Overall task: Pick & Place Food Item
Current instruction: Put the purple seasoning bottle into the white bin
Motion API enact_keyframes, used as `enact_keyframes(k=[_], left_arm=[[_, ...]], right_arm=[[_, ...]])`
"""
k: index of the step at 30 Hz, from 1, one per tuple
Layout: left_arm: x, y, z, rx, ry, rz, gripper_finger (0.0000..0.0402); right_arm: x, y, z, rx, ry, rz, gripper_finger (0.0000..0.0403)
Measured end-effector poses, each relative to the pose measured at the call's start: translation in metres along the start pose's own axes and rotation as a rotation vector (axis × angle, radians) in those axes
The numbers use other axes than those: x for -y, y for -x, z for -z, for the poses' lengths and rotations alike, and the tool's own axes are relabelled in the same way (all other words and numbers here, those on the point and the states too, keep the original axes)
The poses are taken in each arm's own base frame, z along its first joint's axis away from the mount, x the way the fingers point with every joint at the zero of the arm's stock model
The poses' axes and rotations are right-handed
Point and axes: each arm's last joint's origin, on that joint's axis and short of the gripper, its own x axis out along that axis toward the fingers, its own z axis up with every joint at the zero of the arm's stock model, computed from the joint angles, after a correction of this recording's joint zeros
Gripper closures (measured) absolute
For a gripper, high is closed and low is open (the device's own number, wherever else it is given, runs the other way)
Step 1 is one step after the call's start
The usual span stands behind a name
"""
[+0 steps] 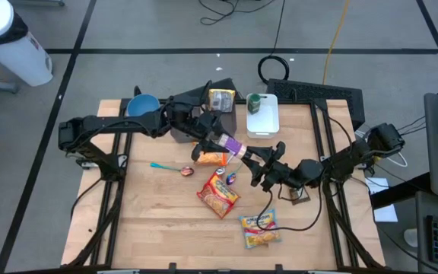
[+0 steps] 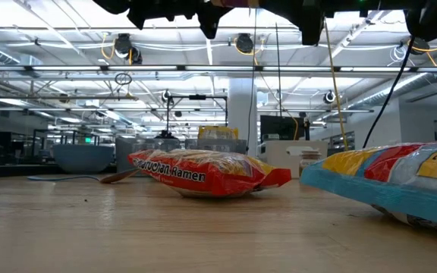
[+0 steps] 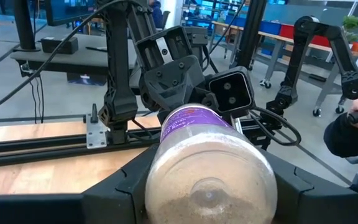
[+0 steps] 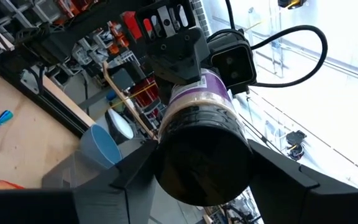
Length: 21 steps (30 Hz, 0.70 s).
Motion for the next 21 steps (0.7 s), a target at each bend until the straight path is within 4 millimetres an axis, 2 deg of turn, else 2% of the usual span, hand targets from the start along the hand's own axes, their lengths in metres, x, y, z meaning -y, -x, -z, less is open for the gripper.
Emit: enact_keyframes(k=[15, 21], left_arm=[[-0.0002, -0.0005, 0.001, -0.005, 0.0, 0.0, 0.0148], [-0.0005, -0.0007, 0.0009, -0.002, 0.032, -0.001, 0.0139]], right_arm=[[0.0006, 0.0001, -0.0003, 0.004, -0.003, 0.006, 0.0203], [0.0019, 0.0001, -0.0007, 0.008, -0.013, 0.017, 0.0203]])
